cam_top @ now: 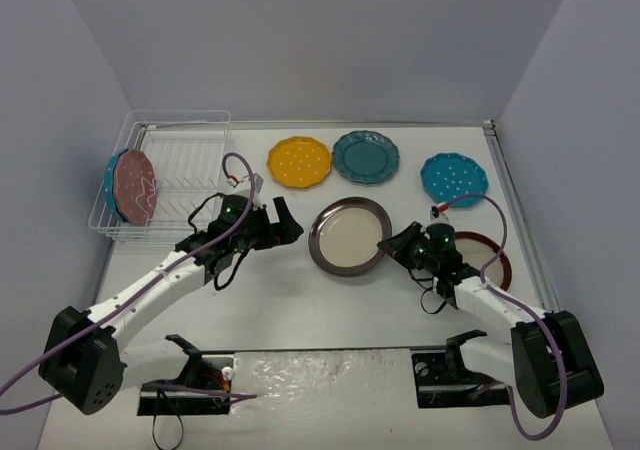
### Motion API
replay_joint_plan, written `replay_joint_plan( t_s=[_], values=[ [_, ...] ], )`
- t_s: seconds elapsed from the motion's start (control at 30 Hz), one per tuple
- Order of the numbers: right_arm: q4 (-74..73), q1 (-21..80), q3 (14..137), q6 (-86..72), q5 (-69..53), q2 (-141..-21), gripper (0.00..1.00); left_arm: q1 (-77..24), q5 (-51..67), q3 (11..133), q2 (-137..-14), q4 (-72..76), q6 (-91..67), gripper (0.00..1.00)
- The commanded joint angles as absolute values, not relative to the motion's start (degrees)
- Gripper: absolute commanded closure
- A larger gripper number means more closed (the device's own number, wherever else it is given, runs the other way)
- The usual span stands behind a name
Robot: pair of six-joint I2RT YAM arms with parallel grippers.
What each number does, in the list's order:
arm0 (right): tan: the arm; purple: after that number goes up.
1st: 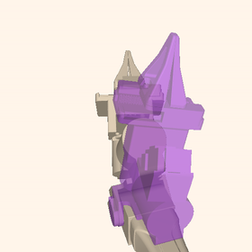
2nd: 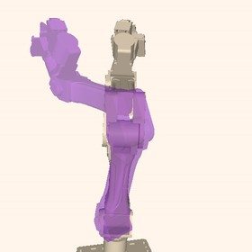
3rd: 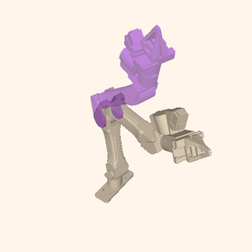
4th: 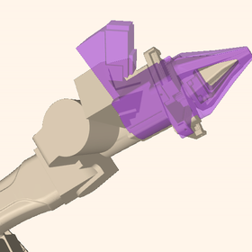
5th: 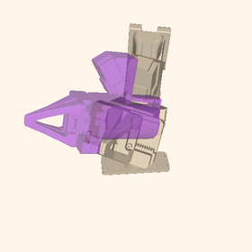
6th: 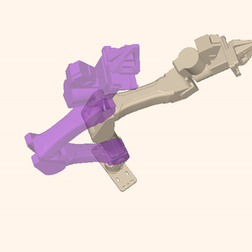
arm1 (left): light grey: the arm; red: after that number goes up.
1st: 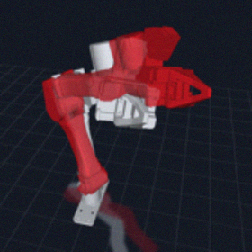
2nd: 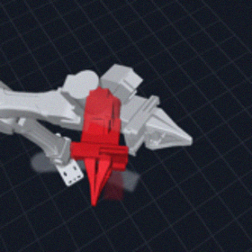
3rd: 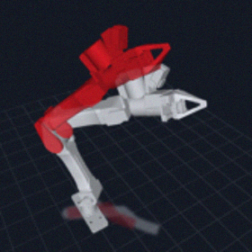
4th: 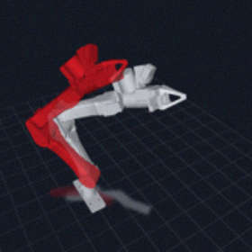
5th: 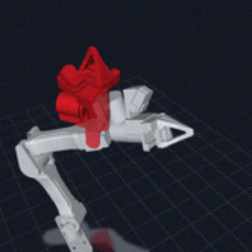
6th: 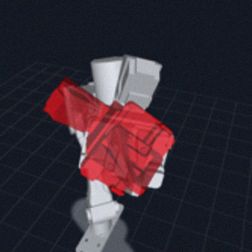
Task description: Load the plates into the dish rack
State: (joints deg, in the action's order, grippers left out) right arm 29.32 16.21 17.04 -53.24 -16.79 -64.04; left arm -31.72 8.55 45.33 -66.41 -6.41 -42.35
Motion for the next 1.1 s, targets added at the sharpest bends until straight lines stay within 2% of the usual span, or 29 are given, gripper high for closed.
replay_joint_plan(
  t_s=[0.0, 0.67, 1.07],
  values=[
    [44.3, 16.6, 17.0, -52.4, -24.8, -63.3, 1.00, -32.4, 7.3, 45.7, -67.8, 2.1, -45.4, 0.03],
    [68.2, 16.3, 16.0, -66.2, -36.1, -61.2, 1.00, -32.2, 10.9, 47.2, -72.0, 3.7, -43.6, 0.03],
    [75.4, 16.0, 15.1, -69.3, -39.0, -61.2, 1.00, -31.3, 20.7, 45.1, -70.3, 13.9, -43.8, 0.04]
  ],
)
